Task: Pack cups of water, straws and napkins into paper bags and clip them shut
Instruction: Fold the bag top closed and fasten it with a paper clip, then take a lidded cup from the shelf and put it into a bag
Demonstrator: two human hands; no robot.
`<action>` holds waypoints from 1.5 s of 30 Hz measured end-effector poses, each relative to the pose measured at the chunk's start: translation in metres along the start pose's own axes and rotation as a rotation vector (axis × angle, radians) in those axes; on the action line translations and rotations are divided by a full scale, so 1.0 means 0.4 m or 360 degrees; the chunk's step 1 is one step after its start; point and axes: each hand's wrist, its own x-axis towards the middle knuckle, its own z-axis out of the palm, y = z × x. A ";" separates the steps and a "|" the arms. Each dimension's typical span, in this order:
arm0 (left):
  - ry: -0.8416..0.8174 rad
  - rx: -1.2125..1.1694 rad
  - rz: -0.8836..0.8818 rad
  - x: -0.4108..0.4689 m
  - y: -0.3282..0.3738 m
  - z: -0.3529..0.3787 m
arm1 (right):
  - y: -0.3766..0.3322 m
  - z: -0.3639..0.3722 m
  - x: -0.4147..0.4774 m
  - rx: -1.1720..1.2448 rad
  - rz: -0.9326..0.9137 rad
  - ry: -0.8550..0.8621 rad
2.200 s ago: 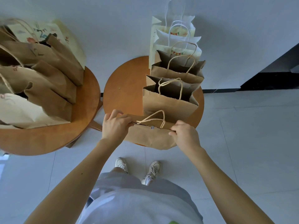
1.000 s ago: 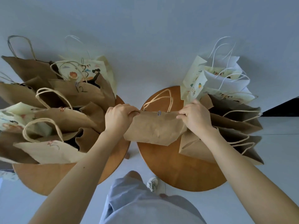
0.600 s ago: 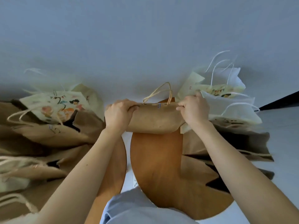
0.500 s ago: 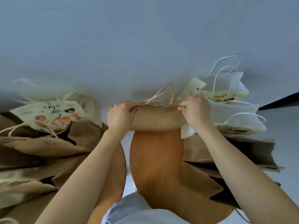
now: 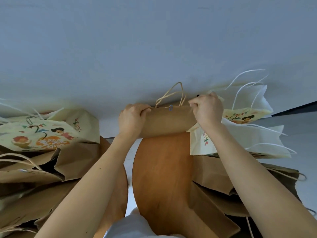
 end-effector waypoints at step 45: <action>0.0729 0.0341 -0.0465 -1.288 0.009 -0.423 | -0.264 -0.188 -1.084 0.0562 -0.1464 -0.0309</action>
